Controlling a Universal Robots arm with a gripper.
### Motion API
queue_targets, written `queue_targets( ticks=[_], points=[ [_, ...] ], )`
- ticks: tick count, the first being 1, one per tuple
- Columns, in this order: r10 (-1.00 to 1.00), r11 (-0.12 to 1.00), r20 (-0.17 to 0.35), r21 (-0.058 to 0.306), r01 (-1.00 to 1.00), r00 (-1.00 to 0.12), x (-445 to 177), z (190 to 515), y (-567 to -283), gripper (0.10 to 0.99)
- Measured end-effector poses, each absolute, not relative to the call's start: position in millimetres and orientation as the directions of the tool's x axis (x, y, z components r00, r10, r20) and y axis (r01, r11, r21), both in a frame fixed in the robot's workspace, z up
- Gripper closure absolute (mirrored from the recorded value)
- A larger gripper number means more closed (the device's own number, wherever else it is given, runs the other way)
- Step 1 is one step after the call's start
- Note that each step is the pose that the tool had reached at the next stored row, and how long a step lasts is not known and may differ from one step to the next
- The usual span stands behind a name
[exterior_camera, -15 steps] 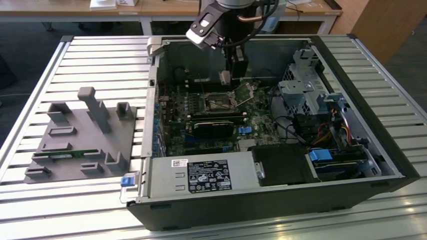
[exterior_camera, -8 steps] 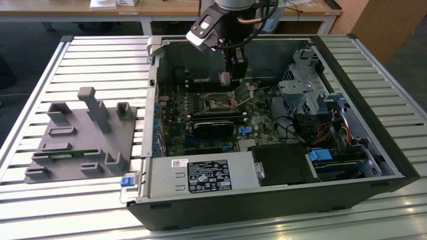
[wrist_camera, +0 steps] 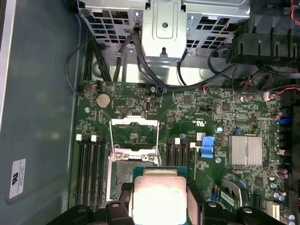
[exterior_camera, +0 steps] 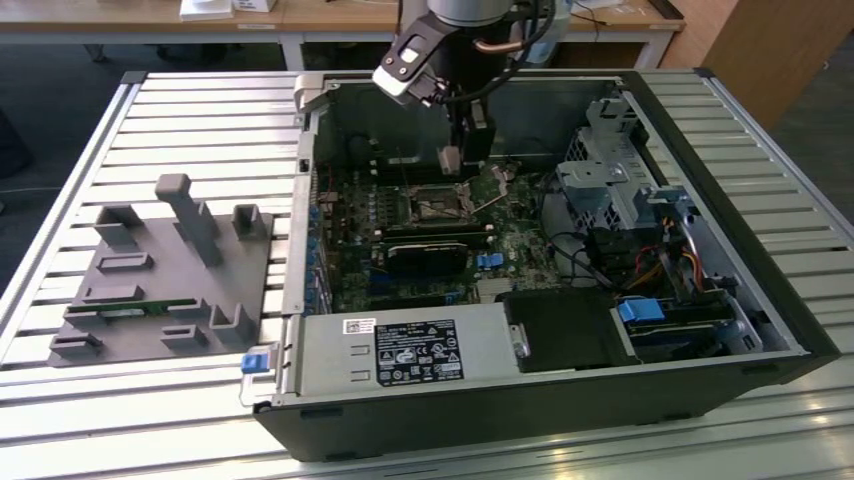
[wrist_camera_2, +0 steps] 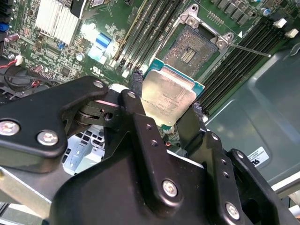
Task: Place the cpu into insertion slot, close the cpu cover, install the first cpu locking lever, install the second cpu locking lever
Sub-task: 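Place the cpu into insertion slot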
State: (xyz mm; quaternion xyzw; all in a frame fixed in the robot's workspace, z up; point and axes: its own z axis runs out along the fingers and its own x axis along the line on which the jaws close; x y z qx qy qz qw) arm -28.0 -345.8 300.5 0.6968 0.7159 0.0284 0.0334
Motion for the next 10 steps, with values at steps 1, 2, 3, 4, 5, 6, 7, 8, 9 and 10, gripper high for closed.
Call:
queue_targets(
  ticks=[1,2,3,4,5,6,7,8,9,10],
  points=[
    [1.000,0.027,-0.008,0.087,0.996,-0.027,-28,300,-346,0.545],
    [1.000,0.027,-0.008,0.087,0.996,-0.027,-28,299,-346,0.545],
    [1.000,0.027,-0.008,0.087,0.996,-0.027,-28,299,-346,0.545],
    [1.000,0.027,-0.008,0.087,0.996,-0.027,-28,298,-346,0.545],
    [1.000,0.027,-0.008,0.087,0.996,-0.027,-28,298,-346,0.545],
    [1.000,0.027,-0.008,0.087,0.996,-0.026,-28,297,-346,0.545],
    [1.000,0.027,-0.008,0.088,0.996,-0.027,-28,295,-346,0.545],
    [1.000,0.027,-0.008,0.088,0.996,-0.027,-28,293,-346,0.545],
    [1.000,0.027,-0.008,0.088,0.996,-0.027,-28,292,-346,0.545],
    [1.000,0.027,-0.008,0.088,0.996,-0.026,-28,290,-346,0.545]
  ],
)
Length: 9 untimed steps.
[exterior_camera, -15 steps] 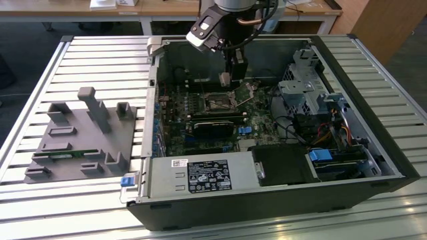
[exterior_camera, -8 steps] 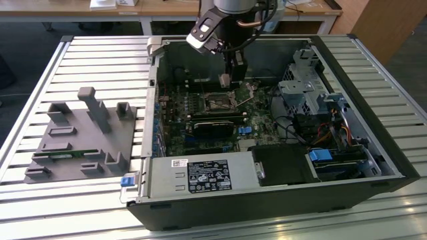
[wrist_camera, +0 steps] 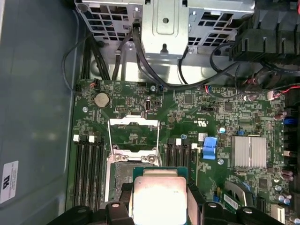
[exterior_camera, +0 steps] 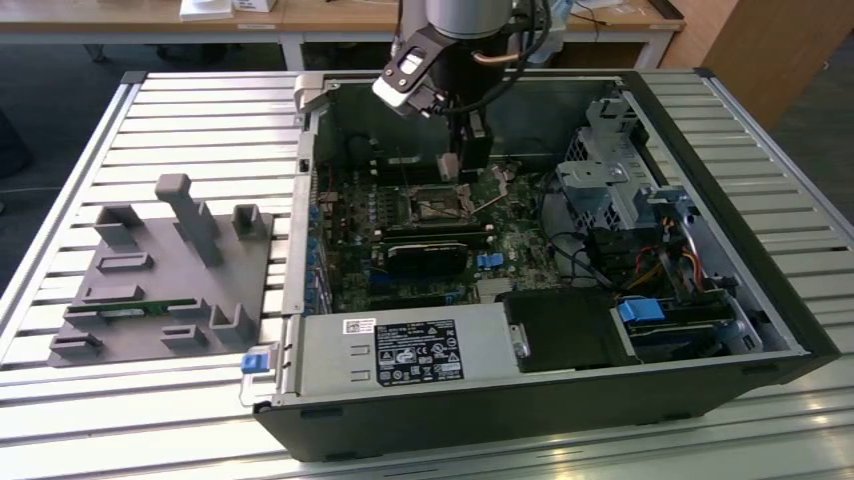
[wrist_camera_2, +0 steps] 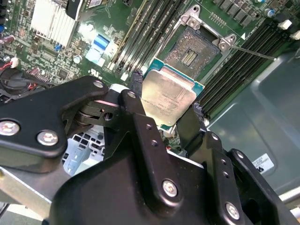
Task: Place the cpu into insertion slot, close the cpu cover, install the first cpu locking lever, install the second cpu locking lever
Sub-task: 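Place the cpu into insertion slot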
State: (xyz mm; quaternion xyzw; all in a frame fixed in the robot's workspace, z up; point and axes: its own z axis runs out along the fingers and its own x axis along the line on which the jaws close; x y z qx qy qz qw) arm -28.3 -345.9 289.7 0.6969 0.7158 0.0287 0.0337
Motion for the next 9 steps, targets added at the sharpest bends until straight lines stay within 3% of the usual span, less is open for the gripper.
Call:
queue_targets(
  ticks=[9],
  points=[
    [1.000,0.027,-0.008,0.085,0.996,-0.027,-32,274,-342,0.545]
  ],
)
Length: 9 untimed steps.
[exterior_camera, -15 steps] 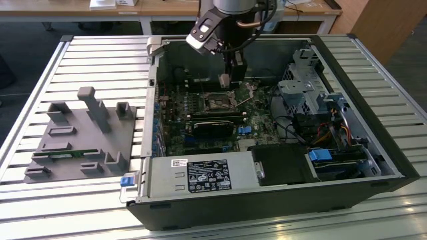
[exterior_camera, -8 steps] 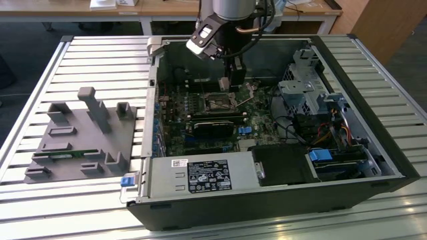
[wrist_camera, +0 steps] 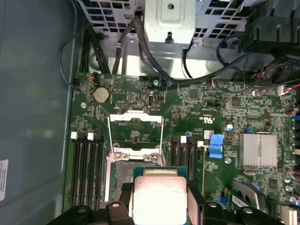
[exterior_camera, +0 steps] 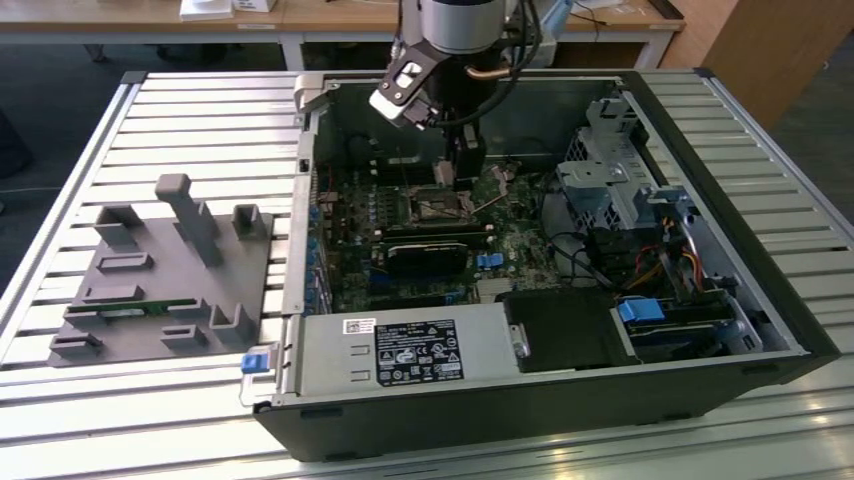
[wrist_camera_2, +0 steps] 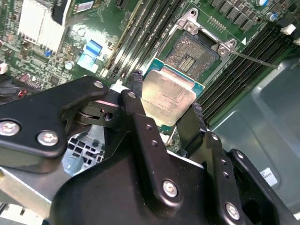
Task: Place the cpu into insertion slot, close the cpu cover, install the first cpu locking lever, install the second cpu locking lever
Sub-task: 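Place the cpu into insertion slot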
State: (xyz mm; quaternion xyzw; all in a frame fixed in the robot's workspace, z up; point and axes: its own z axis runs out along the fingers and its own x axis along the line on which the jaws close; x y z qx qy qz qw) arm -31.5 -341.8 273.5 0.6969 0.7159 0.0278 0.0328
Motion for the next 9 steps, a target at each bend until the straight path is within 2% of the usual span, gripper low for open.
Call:
queue_targets(
  ticks=[9],
  points=[
    [1.000,0.027,-0.008,0.085,0.996,-0.027,-31.6,264.7,-339.0,0.545]
  ],
)
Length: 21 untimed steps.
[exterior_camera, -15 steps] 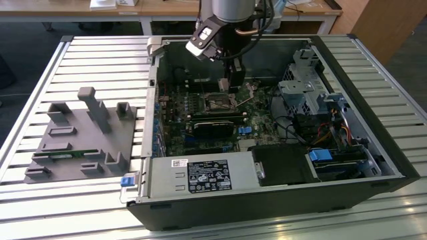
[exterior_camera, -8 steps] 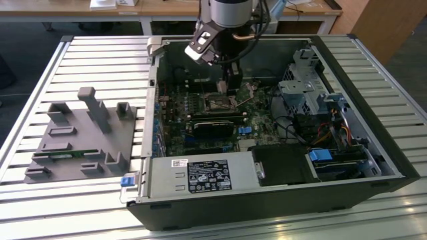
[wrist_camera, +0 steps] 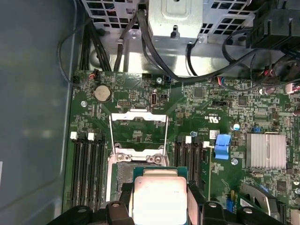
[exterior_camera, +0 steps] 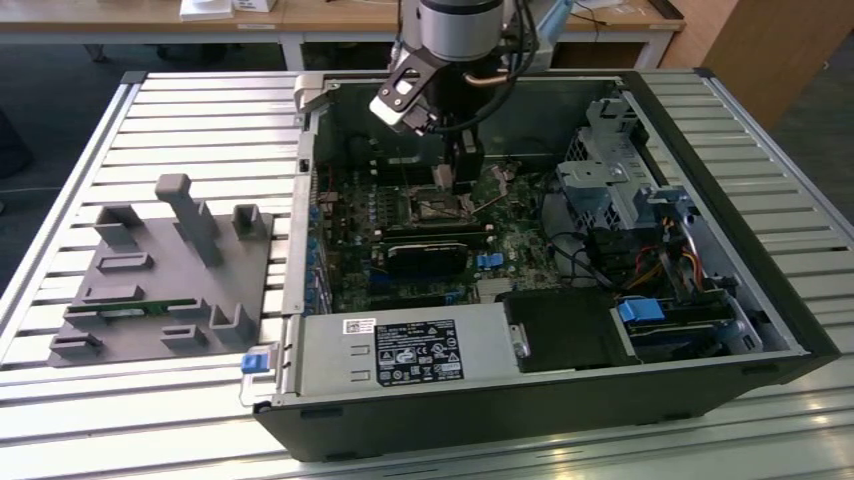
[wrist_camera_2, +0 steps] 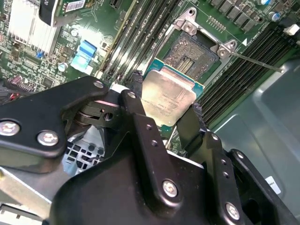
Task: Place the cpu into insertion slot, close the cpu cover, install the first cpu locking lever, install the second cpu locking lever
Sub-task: 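Place the cpu into insertion slot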
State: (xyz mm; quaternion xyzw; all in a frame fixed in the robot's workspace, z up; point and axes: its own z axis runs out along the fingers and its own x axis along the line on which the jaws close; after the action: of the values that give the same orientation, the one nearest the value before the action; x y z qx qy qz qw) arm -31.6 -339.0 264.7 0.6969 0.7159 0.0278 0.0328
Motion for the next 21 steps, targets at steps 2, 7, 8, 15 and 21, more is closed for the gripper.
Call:
queue_targets(
  ticks=[2,7,8,15,21],
  points=[
    [1.000,0.027,-0.008,0.085,0.996,-0.026,-32,264,-339,0.545],
    [1.000,0.027,-0.008,0.086,0.996,-0.027,-33,262,-339,0.545],
    [1.000,0.027,-0.008,0.086,0.996,-0.027,-34,261,-339,0.545],
    [1.000,0.028,-0.011,0.085,0.996,-0.027,-37,250,-334,0.545],
    [1.000,0.028,-0.011,0.085,0.996,-0.027,-37,241,-325,0.545]
  ],
)
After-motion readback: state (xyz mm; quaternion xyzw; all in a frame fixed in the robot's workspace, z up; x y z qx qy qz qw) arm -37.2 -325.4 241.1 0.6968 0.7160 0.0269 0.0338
